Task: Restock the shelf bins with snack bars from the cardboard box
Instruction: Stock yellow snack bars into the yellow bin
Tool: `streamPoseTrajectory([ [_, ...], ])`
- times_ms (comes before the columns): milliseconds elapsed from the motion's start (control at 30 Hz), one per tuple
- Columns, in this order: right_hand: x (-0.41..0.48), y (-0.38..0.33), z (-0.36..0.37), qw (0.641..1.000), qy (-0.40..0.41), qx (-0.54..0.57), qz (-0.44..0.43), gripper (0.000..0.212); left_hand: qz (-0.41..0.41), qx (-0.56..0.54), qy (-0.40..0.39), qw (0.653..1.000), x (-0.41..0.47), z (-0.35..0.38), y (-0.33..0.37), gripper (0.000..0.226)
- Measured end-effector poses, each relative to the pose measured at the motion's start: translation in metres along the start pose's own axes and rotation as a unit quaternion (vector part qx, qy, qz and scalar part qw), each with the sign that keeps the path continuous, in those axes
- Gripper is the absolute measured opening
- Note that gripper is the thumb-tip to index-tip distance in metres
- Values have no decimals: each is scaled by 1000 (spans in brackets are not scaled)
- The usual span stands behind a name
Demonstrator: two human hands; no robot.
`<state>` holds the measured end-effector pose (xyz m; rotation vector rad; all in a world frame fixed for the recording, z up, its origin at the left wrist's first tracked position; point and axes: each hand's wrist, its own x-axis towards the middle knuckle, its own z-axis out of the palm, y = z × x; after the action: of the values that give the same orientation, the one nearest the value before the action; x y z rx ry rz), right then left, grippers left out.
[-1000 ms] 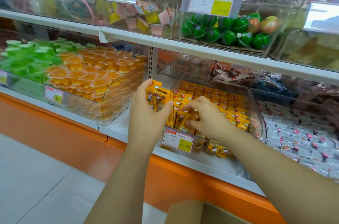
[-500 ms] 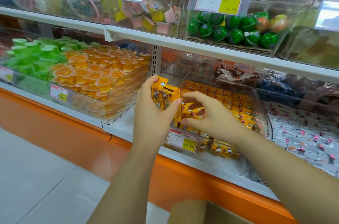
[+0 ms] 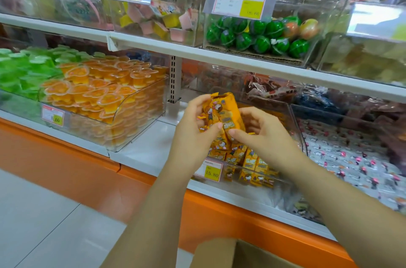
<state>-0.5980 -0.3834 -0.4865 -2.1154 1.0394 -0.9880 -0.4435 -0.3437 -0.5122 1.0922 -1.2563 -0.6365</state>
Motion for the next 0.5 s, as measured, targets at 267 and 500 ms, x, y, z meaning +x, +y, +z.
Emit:
streamPoseTrajectory([
  [267, -17, 21, -30, 993, 75, -78, 54, 28, 14, 170, -40, 985, 11, 21, -20, 66],
  [500, -22, 29, -36, 977, 99, -176, 69, 37, -26, 361, -91, 928, 6, 16, -26, 52],
])
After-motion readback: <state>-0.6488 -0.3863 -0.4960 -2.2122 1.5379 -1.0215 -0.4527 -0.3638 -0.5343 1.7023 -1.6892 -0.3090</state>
